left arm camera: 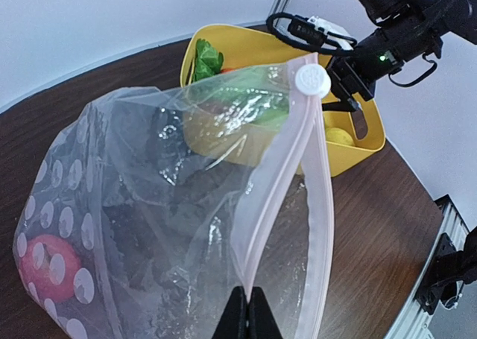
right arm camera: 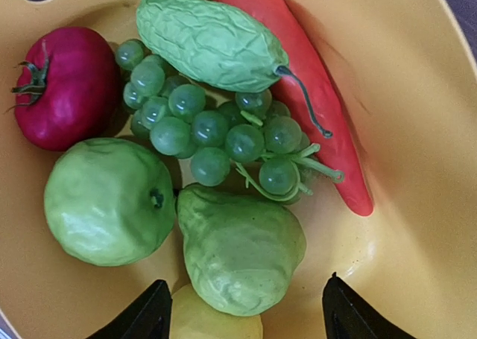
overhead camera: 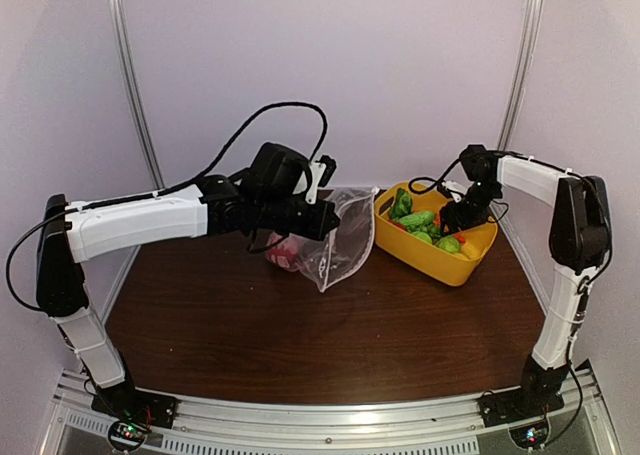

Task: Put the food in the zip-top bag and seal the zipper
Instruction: Adjust the zipper food storage bag at the center of the board, then pick up the fake fruit from the bin, then place the fake fruit in the zipper food storage bag.

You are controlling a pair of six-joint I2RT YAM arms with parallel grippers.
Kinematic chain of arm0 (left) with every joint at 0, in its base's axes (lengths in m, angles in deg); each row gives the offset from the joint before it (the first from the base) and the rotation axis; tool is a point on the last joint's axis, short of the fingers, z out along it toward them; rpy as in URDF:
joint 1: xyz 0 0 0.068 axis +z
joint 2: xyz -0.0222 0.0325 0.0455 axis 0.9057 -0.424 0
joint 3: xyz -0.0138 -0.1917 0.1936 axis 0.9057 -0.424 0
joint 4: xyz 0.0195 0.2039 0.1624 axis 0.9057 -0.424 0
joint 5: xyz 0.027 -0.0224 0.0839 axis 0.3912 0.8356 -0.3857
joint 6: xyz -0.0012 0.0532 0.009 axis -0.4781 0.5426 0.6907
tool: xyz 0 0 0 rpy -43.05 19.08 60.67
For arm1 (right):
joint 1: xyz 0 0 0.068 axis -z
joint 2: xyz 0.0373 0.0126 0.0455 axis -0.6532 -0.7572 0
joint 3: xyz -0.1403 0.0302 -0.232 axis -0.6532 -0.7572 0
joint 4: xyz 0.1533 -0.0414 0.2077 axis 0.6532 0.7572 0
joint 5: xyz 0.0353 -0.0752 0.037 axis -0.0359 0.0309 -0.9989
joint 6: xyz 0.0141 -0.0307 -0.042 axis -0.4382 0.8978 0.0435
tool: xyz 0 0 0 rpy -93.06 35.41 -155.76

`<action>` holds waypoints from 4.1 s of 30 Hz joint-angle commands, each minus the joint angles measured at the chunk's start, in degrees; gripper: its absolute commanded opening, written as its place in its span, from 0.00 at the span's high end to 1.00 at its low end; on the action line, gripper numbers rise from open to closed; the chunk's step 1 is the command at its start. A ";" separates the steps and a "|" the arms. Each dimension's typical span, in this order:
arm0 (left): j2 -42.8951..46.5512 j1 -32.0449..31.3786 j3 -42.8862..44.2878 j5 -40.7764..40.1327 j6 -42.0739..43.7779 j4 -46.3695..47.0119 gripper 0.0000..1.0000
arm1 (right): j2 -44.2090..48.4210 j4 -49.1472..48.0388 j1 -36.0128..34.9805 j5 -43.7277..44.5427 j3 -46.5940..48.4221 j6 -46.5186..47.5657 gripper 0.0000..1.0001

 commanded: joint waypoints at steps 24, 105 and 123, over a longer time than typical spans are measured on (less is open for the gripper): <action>2.58 0.17 -1.70 1.91 -2.17 2.89 1.00 | -0.55 5.12 1.48 2.89 2.39 -0.56 0.49; -0.13 1.41 0.62 13.34 -17.53 17.58 1.00 | 24.30 -20.84 -27.99 -10.21 -11.03 0.62 0.53; 0.67 1.64 -0.88 14.07 -18.49 18.95 1.00 | 19.11 -17.89 -31.10 -4.73 -4.55 3.56 0.31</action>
